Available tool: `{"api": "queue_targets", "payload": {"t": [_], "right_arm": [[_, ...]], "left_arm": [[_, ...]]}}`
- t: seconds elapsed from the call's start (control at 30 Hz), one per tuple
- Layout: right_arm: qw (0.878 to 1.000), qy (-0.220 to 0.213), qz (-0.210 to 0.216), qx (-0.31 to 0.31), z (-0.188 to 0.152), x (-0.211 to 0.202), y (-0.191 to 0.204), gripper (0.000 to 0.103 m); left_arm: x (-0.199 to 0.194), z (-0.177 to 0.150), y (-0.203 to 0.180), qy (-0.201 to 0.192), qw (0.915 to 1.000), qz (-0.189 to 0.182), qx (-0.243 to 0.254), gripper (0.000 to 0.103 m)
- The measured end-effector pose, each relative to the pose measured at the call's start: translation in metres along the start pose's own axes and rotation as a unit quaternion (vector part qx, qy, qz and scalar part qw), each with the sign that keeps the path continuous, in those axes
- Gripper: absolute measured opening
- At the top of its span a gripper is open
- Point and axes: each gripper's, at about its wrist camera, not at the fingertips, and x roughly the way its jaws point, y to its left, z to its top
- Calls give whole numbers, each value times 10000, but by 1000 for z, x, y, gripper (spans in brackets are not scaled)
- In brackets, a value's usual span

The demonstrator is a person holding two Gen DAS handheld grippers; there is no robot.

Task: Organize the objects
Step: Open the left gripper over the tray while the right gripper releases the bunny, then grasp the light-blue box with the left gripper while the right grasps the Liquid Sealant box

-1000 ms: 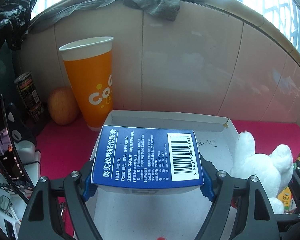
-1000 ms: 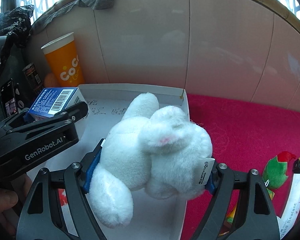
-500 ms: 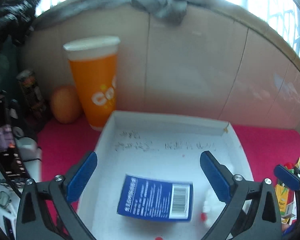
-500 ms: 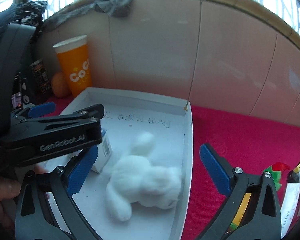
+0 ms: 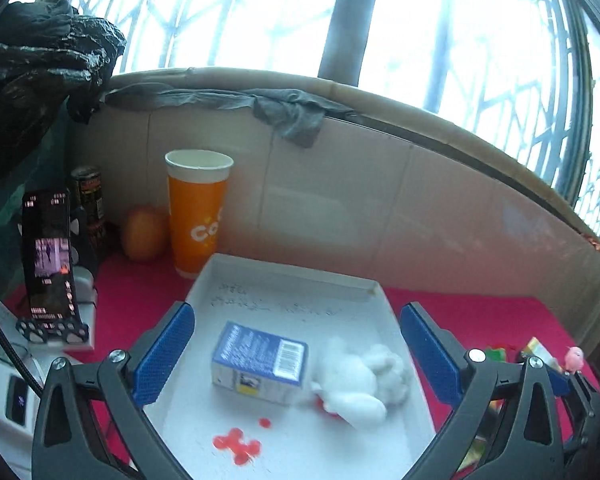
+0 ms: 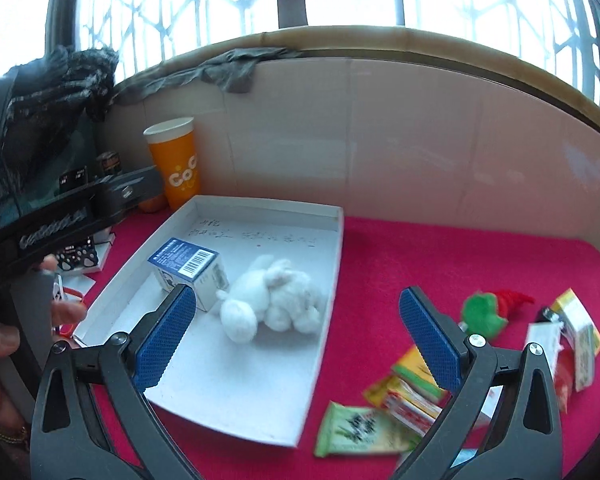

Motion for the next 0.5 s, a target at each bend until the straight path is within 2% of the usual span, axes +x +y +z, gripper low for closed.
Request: {"api": "queue_targets", "payload": {"t": [0.13, 0.3, 0.4, 0.5], "right_arm": [[9981, -166, -284, 526, -6, -30, -43, 103], [9865, -484, -871, 1302, -19, -71, -114, 103], [9773, -530, -1197, 1667, -34, -90, -154, 103], [9709, -467, -1337, 1933, -48, -99, -181, 103]], "left_arm": [[-11, -17, -14, 19, 9995, -310, -91, 103], [-7, -39, -58, 427, 9952, -763, 437, 103], [-3, -57, -91, 773, 9884, -1017, 821, 103], [0, -79, -122, 1091, 9785, -1274, 1204, 103]]}}
